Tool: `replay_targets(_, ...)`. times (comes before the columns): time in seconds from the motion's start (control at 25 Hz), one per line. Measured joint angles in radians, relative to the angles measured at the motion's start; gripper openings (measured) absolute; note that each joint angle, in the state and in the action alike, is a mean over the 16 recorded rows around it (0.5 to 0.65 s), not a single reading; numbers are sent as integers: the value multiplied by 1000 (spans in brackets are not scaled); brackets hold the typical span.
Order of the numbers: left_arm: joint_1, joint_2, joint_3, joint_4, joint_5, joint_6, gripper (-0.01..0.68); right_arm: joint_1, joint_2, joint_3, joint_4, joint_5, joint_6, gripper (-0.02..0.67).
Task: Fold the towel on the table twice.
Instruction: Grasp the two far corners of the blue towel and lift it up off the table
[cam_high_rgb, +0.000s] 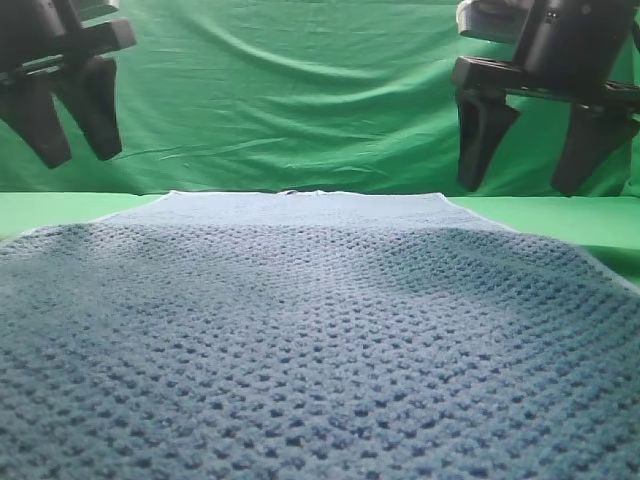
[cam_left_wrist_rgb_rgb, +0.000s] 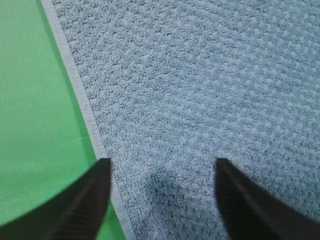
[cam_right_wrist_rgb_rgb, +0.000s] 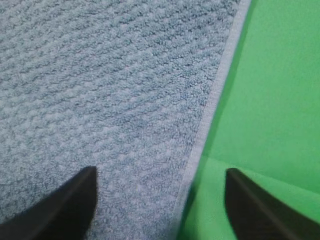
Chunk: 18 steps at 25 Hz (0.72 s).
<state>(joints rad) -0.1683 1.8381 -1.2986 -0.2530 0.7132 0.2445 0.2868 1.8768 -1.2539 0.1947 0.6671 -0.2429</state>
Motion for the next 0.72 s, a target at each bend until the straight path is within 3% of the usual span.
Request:
replay_targets(0.12,0,21,-1,2,-12,-21,565,0,18,0,0,-21,-1,631)
replay_targets(0.24,0,45,-1,9,-28,-42,629,0,38,-1,0,-39,-1,644)
replay_targets(0.72,0,125,-7,25,-96,-56,642,1,91,-5,-1,-97,-4,637)
